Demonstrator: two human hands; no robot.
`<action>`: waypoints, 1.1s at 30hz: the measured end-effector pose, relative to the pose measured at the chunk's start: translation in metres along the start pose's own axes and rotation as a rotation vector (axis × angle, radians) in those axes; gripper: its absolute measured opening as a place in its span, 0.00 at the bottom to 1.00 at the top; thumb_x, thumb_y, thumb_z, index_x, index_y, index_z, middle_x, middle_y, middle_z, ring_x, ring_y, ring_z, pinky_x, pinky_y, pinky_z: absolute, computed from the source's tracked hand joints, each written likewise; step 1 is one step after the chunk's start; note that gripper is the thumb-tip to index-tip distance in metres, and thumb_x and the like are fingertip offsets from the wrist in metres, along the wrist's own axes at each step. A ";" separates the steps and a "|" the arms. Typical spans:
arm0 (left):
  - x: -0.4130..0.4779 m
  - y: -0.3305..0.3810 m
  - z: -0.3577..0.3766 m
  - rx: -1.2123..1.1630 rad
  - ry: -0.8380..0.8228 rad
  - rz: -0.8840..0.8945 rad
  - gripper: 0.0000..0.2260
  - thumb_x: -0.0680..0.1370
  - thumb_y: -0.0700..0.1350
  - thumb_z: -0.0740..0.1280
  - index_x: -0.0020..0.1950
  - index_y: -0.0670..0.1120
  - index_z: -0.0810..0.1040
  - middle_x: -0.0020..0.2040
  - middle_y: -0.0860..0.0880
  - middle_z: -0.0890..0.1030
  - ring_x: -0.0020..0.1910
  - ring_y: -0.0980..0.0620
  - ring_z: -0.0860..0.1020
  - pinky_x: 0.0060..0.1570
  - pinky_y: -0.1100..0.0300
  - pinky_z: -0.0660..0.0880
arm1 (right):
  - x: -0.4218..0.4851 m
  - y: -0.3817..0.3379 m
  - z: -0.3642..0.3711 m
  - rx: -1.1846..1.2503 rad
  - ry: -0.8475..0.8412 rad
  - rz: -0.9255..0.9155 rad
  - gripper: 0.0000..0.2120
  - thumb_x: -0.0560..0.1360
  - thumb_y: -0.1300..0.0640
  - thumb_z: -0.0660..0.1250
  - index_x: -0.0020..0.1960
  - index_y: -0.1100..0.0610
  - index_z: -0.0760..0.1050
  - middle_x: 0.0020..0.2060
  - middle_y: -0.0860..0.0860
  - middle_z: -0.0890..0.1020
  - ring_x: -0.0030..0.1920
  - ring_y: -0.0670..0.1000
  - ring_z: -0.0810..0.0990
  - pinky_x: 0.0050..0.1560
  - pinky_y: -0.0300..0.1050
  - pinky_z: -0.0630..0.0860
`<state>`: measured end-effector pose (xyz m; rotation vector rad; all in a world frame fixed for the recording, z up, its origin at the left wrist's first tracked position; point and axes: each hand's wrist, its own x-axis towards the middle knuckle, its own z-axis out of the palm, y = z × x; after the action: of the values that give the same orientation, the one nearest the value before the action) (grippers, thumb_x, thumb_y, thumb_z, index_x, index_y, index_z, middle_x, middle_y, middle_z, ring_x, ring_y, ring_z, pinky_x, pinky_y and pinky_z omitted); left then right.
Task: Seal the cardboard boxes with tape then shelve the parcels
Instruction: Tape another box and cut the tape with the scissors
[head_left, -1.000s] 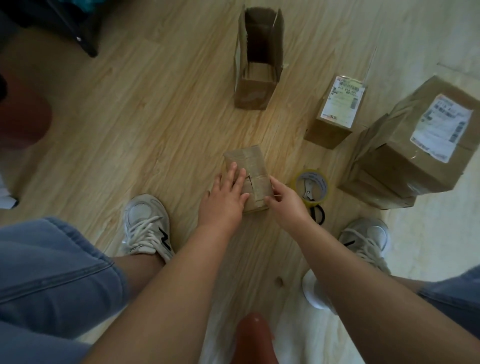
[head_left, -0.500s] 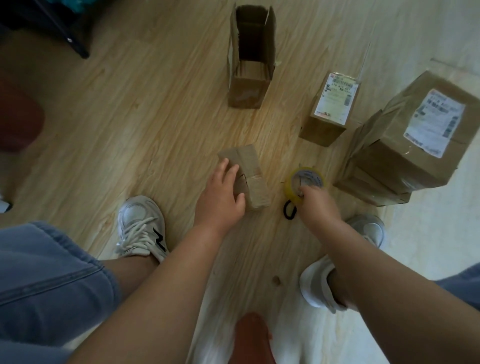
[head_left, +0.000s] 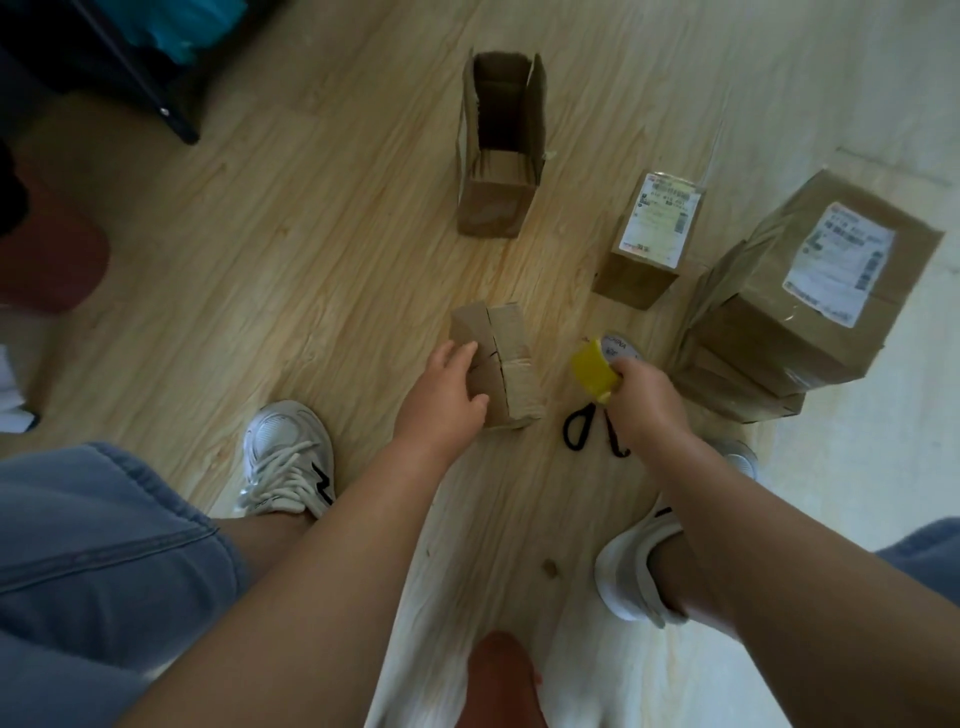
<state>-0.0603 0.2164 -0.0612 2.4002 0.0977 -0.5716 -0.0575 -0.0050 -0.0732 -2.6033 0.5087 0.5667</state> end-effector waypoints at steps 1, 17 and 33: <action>-0.002 0.003 -0.002 -0.002 -0.009 -0.008 0.28 0.81 0.45 0.65 0.80 0.49 0.59 0.80 0.49 0.55 0.77 0.50 0.59 0.72 0.56 0.60 | -0.004 -0.003 -0.006 0.080 0.002 0.024 0.22 0.80 0.66 0.60 0.72 0.54 0.71 0.65 0.56 0.75 0.61 0.59 0.77 0.51 0.46 0.71; -0.035 0.057 -0.047 -0.609 0.199 -0.007 0.18 0.73 0.47 0.75 0.62 0.48 0.80 0.56 0.49 0.81 0.54 0.53 0.79 0.57 0.54 0.76 | -0.074 -0.067 -0.075 0.639 -0.175 -0.149 0.13 0.76 0.68 0.64 0.54 0.56 0.83 0.49 0.50 0.84 0.48 0.43 0.78 0.45 0.35 0.69; -0.028 0.039 -0.057 -0.547 0.273 0.007 0.08 0.75 0.44 0.72 0.38 0.52 0.79 0.37 0.53 0.81 0.40 0.53 0.79 0.44 0.56 0.74 | -0.105 -0.080 -0.056 0.595 -0.415 -0.215 0.06 0.75 0.60 0.69 0.51 0.56 0.82 0.44 0.53 0.84 0.49 0.49 0.80 0.50 0.44 0.72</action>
<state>-0.0560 0.2236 0.0133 1.9245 0.3203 -0.1747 -0.0948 0.0623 0.0476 -1.8810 0.2103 0.7261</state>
